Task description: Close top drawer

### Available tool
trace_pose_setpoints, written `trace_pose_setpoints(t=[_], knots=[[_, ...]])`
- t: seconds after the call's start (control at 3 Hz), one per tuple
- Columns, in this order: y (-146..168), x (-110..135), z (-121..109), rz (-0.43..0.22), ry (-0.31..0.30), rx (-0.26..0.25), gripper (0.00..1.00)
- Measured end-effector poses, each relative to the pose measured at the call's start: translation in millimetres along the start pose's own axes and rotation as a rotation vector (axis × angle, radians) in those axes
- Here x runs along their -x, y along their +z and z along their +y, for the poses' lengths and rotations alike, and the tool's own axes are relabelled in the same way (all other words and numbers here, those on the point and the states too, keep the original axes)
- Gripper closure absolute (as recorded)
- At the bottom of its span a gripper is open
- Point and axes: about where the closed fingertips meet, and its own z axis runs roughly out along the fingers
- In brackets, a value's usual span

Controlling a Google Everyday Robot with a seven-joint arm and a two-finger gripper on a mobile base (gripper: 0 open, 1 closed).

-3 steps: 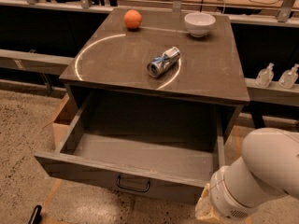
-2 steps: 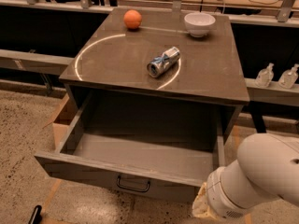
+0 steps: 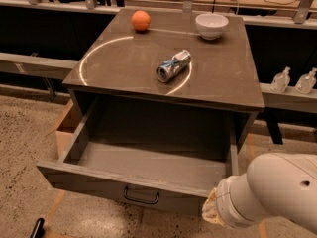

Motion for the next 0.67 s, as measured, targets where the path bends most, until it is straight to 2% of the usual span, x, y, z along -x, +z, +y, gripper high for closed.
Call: trace_pose_setpoints(t=[0.67], knots=[[10.8, 0.7, -38.1, 0.031, -0.031, -0.13, 1.0]])
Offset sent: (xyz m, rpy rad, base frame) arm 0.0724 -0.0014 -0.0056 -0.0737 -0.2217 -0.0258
